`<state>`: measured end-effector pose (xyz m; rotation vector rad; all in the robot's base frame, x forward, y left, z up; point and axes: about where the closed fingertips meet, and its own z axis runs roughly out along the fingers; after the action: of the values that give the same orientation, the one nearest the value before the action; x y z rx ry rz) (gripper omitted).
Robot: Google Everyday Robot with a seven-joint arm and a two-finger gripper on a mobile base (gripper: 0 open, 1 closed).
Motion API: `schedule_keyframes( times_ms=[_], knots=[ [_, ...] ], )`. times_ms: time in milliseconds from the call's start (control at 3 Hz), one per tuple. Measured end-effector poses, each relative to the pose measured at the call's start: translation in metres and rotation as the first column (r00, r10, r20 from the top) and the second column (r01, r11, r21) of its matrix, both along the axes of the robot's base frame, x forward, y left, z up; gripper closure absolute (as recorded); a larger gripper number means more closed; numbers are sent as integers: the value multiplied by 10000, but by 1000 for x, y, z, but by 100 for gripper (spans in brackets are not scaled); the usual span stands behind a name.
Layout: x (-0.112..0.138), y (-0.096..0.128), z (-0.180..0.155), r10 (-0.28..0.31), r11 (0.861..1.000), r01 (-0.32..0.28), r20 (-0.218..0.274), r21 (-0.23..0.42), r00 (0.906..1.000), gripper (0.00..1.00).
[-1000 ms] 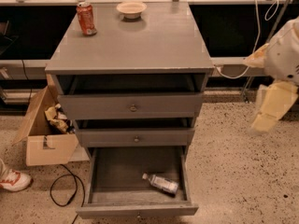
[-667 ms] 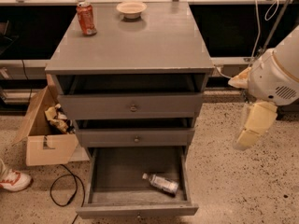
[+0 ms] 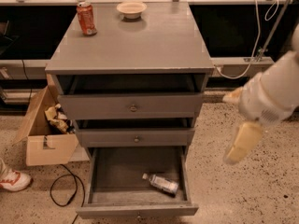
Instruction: Pick blue plastic bottle from bottom drawer and place on counter
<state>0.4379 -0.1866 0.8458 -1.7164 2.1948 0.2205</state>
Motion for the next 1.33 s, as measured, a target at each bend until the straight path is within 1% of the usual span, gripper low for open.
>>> schedule_keyframes(
  times_ms=[333,667,1000,1333],
  knots=[
    [-1,0,-78,-238,9994,240,-97,243,9997,0],
    [12,11,-148,-419,9984,421,-57,364,9991,0],
    [26,12,-147,-627,9970,603,481,482,9969,0],
    [26,12,-147,-627,9970,603,482,482,9969,0]
  ],
)
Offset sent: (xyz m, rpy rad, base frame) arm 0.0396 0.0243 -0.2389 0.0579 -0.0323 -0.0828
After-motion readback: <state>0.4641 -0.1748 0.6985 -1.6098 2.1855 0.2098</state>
